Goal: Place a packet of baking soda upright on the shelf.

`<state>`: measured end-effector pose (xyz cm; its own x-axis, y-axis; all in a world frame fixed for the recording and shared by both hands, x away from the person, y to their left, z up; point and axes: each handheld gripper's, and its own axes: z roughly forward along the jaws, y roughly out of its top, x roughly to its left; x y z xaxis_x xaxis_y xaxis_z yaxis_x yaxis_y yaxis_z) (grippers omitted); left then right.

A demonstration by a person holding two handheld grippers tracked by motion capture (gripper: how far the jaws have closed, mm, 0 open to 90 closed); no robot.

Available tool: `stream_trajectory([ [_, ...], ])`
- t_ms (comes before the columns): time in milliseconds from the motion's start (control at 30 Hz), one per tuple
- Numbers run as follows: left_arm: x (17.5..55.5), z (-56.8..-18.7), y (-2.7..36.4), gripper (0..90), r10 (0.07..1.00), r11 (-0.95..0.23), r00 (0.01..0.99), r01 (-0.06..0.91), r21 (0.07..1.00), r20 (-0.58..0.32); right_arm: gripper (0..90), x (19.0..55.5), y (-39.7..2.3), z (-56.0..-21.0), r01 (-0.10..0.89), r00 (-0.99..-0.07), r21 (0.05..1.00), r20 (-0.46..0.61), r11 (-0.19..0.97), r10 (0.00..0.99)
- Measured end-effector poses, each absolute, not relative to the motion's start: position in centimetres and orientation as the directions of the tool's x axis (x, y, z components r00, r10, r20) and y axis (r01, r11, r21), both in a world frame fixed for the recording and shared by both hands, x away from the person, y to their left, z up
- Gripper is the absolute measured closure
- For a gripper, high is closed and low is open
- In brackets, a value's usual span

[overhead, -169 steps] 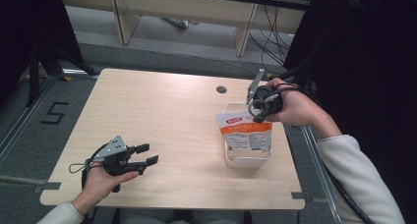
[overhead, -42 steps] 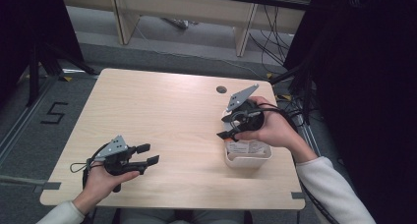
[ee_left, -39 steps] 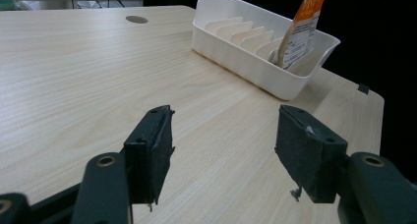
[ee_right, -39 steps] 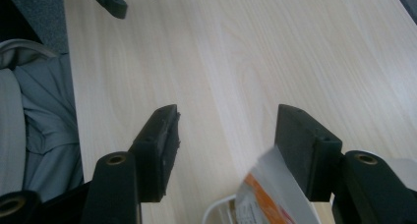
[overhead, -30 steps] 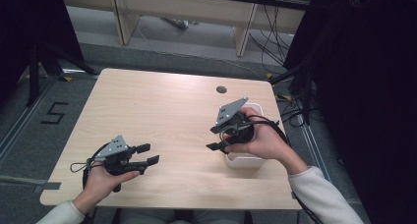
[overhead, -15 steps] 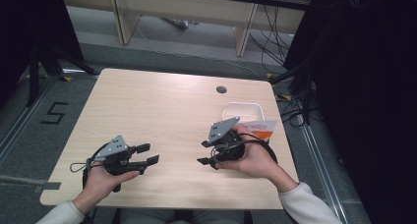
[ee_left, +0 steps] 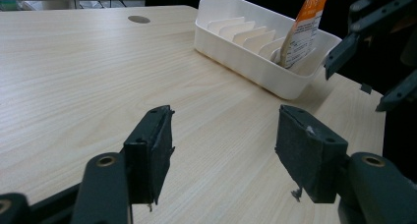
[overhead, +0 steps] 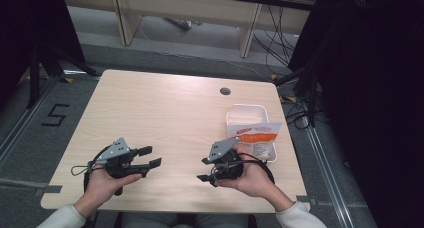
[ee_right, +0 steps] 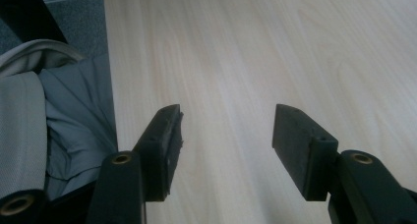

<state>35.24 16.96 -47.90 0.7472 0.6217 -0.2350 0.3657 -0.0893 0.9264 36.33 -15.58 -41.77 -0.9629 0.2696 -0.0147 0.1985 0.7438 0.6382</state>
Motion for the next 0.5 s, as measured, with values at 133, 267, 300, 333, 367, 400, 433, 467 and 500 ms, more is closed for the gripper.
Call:
stream_trajectory([
  [133, 35.2, -48.0, 16.9, 37.9, 0.629, -0.083, 0.737, 0.381, 0.921, -0.248, 45.1, 35.8, -15.7, -43.6, 0.211, -0.962, 0.645, 0.002, 0.735, 0.274],
  [267, 35.3, -48.0, 16.9, 37.9, 0.619, -0.082, 0.744, 0.377, 0.922, -0.249, 44.9, 35.4, -15.6, -45.2, 0.219, -0.962, 0.622, 0.011, 0.752, 0.271],
  [300, 35.3, -48.0, 16.9, 37.9, 0.62, -0.081, 0.744, 0.378, 0.922, -0.25, 44.5, 35.4, -15.6, -45.4, 0.216, -0.963, 0.621, 0.009, 0.753, 0.269],
  [333, 35.2, -48.0, 16.9, 37.9, 0.622, -0.085, 0.742, 0.379, 0.921, -0.248, 44.4, 35.5, -15.6, -45.6, 0.205, -0.968, 0.619, 0.012, 0.758, 0.252],
  [367, 35.3, -48.0, 16.9, 37.9, 0.623, -0.086, 0.742, 0.38, 0.921, -0.247, 44.4, 35.5, -15.6, -45.6, 0.205, -0.967, 0.618, 0.009, 0.759, 0.254],
  [400, 35.3, -48.0, 16.9, 37.9, 0.62, -0.095, 0.748, 0.372, 0.923, -0.238, 44.2, 35.5, -15.6, -45.7, 0.206, -0.967, 0.62, 0.01, 0.757, 0.256],
  [433, 35.3, -48.0, 16.9, 37.8, 0.619, -0.097, 0.749, 0.372, 0.923, -0.237, 44.1, 35.5, -15.6, -45.6, 0.207, -0.967, 0.619, 0.013, 0.757, 0.254],
  [467, 35.4, -48.0, 16.9, 37.8, 0.619, -0.095, 0.748, 0.373, 0.923, -0.239, 44.0, 35.5, -15.6, -45.6, 0.211, -0.966, 0.618, 0.016, 0.757, 0.257],
  [500, 35.4, -48.1, 16.9, 37.8, 0.614, -0.093, 0.752, 0.372, 0.924, -0.241, 43.9, 35.5, -15.6, -45.6, 0.207, -0.966, 0.62, 0.01, 0.756, 0.257],
])
